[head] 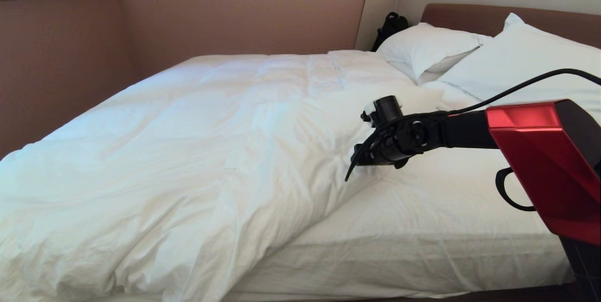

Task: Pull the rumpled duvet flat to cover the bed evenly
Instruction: Hold the folded corner of the quilt

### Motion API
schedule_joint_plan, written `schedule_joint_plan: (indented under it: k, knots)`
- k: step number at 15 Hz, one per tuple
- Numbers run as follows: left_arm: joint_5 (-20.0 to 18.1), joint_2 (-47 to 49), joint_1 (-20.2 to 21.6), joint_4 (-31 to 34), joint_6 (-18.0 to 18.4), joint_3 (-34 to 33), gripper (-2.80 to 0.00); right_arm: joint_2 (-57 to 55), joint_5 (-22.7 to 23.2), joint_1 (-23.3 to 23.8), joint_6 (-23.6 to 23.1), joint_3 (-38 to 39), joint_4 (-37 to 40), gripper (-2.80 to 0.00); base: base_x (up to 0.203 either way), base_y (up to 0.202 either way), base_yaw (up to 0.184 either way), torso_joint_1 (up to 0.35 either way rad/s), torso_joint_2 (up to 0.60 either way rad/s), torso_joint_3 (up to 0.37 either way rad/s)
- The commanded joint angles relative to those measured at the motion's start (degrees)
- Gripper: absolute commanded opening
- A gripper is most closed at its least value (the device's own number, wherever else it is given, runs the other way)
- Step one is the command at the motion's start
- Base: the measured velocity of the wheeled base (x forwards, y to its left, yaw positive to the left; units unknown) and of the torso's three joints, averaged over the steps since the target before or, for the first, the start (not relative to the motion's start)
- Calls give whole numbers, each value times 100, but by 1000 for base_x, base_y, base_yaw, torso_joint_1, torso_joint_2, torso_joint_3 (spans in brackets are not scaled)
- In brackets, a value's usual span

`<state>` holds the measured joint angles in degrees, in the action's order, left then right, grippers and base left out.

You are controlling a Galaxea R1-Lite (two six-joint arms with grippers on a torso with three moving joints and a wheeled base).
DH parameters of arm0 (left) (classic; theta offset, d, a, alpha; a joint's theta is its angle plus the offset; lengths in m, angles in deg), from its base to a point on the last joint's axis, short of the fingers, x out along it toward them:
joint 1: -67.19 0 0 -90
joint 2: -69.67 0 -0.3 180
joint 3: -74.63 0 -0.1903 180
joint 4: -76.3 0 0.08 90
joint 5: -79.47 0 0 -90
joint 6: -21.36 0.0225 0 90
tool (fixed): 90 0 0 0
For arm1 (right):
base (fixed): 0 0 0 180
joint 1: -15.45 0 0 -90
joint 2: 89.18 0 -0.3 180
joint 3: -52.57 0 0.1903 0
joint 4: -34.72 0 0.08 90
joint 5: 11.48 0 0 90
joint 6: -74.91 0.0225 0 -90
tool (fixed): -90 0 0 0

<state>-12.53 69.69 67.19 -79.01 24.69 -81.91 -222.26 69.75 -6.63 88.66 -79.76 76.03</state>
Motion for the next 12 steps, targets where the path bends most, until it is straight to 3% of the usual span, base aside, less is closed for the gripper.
schedule_joint_plan:
  k: [1, 12]
  knots:
    - [-1, -2, 0, 0, 1, -1, -280, 80, -29, 37, 4, 6, -20, 0, 0, 0, 0, 0, 0, 0]
    - [-1, -2, 0, 0, 1, -1, -280, -860, -82, 81, -29, 113, -1286, 0, 0, 0, 0, 0, 0, 0]
